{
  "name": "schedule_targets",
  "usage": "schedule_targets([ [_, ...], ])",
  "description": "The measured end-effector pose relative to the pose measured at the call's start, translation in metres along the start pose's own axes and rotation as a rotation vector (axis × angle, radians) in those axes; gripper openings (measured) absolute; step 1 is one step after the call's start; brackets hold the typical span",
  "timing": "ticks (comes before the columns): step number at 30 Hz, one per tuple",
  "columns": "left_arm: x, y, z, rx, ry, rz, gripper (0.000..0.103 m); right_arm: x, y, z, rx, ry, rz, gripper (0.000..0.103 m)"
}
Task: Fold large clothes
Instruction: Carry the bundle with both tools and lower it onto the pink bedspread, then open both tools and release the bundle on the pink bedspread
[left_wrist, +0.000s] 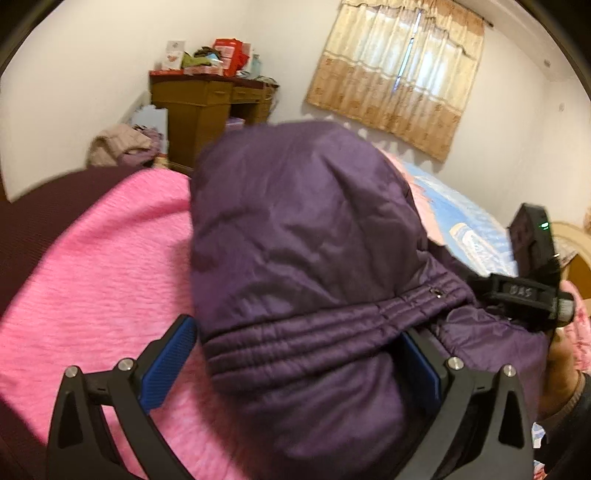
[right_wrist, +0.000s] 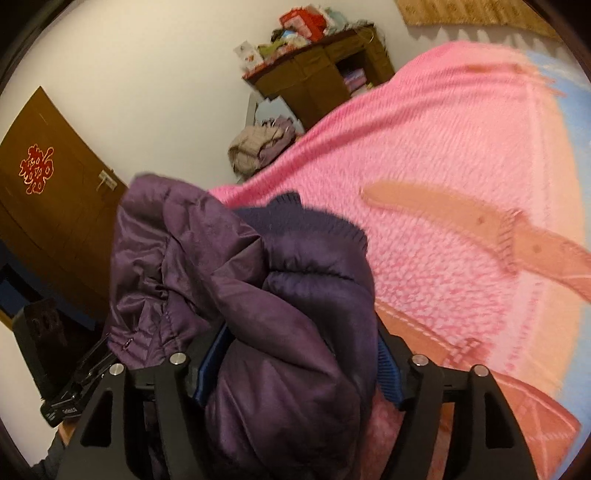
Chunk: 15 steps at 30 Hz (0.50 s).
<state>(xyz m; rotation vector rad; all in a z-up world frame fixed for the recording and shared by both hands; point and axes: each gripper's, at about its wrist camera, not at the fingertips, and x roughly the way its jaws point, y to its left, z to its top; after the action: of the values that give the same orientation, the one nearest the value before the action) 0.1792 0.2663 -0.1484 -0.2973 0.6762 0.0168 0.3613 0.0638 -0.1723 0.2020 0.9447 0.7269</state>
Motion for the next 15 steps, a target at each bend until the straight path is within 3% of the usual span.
schedule_targets([
  [2, -0.023, -0.009, 0.005, 0.059, -0.037, 0.034, 0.103, -0.028, 0.011, -0.001, -0.021, -0.080, -0.036, 0.071],
  [4, -0.048, -0.018, 0.008, 0.114, -0.090, 0.022, 0.103, -0.049, 0.021, -0.004, -0.050, -0.137, -0.072, 0.072],
  [8, -0.087, -0.028, 0.009, 0.135, -0.143, -0.002, 0.103, -0.094, 0.050, -0.017, -0.126, -0.226, -0.248, 0.074],
  [15, -0.121, -0.041, 0.007, 0.175, -0.216, -0.011, 0.103, -0.151, 0.106, -0.058, -0.232, -0.337, -0.261, 0.075],
])
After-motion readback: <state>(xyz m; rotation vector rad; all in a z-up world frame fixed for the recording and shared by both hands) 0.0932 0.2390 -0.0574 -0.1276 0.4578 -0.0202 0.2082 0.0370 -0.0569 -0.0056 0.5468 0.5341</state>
